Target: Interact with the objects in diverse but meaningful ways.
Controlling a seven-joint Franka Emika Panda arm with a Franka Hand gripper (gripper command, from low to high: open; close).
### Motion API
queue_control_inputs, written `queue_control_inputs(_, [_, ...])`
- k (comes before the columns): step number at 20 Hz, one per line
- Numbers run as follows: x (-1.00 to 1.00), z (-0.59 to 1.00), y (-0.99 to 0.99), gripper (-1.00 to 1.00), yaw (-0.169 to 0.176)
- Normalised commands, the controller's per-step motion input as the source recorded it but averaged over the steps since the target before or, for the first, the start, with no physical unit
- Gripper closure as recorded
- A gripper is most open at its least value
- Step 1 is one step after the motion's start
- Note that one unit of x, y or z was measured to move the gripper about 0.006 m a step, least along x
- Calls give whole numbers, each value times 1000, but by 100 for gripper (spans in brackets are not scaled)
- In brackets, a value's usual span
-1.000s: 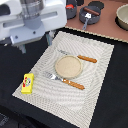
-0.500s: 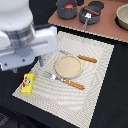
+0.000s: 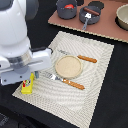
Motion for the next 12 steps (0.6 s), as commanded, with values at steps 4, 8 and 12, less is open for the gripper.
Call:
queue_control_inputs(4, [-20, -86, -215, -100, -12])
queue_control_inputs(8, [0, -6, -239, -100, -13])
queue_control_inputs(12, [0, -71, -301, 100, -8])
